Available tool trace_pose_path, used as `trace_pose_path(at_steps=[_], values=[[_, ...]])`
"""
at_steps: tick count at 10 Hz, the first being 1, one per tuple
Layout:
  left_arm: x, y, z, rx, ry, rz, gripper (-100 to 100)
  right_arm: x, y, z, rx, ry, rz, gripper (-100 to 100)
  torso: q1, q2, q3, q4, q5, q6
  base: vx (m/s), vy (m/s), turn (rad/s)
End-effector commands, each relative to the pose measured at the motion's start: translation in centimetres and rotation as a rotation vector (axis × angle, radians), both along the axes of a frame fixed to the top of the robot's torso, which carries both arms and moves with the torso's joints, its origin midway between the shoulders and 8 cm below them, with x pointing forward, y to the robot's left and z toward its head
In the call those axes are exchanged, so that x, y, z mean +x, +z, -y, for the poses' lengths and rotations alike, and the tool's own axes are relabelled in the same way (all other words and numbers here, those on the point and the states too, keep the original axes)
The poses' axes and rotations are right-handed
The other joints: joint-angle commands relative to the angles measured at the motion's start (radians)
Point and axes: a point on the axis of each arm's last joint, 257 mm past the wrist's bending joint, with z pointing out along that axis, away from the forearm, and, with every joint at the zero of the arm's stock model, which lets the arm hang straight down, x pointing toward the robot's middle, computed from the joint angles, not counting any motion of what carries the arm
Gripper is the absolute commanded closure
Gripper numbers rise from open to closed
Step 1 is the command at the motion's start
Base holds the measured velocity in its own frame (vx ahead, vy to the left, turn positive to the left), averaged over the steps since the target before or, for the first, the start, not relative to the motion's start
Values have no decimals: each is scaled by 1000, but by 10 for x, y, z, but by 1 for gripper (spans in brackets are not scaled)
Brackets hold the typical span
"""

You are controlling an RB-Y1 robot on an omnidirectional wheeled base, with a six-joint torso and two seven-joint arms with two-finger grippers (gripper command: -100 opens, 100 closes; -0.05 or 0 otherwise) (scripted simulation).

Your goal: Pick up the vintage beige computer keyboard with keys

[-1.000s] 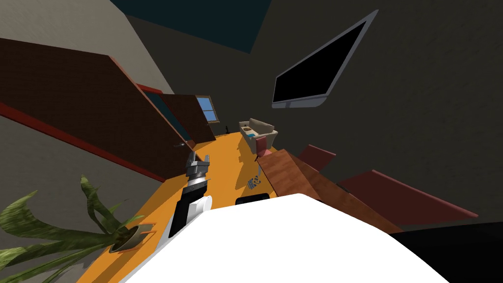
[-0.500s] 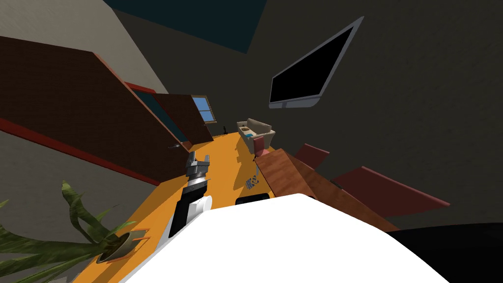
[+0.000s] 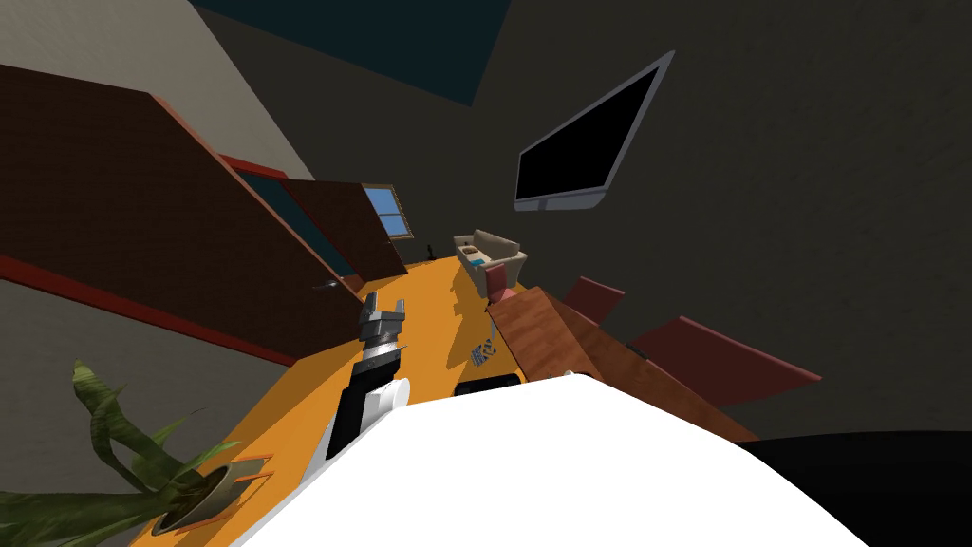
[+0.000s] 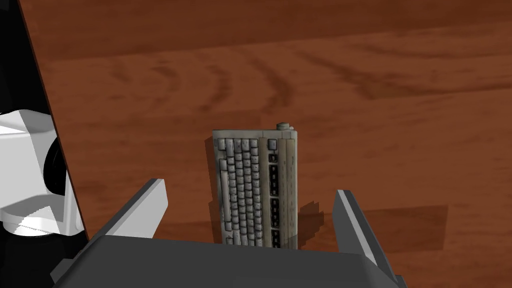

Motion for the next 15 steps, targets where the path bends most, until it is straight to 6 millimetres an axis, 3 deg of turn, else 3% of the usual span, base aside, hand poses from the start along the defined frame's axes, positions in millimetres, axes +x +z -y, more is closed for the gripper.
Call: trace_pose_path(at_steps=[1, 3, 4, 8, 9, 10, 15], values=[[0, 0, 0, 0, 0, 0, 0, 9, 0, -10, 0, 4, 5, -100, 0, 0, 0, 0, 0, 0, -2, -33, -67], [0, 0, 0, 0, 0, 0, 0, 7, 0, -8, -3, 9, 1, -100, -1, -1, 0, 0, 0, 0, -3, -24, -20], [0, 0, 0, 0, 0, 0, 0, 7, 0, -8, -4, 9, 1, 100, 0, -1, 0, 0, 0, 0, 0, 0, 0], [0, 0, 0, 0, 0, 0, 0, 8, 0, -8, -3, 10, 1, 100, -2, -3, -2, -1, -2, 0, 0, 0, 0], [0, 0, 0, 0, 0, 0, 0, 8, 0, -8, -3, 10, 1, 0, -2, -3, -2, -1, -2, 0, 0, 0, 0], [0, 0, 0, 0, 0, 0, 0, 0, 1, 1, -5, 3, -2, 100, -2, -3, -2, -1, -2, 0, 9, 33, 88], [0, 0, 0, 0, 0, 0, 0, -23, 6, 33, -8, -20, -11, 100, 1, -3, -2, -2, -2, 0, 12, 58, 59]])
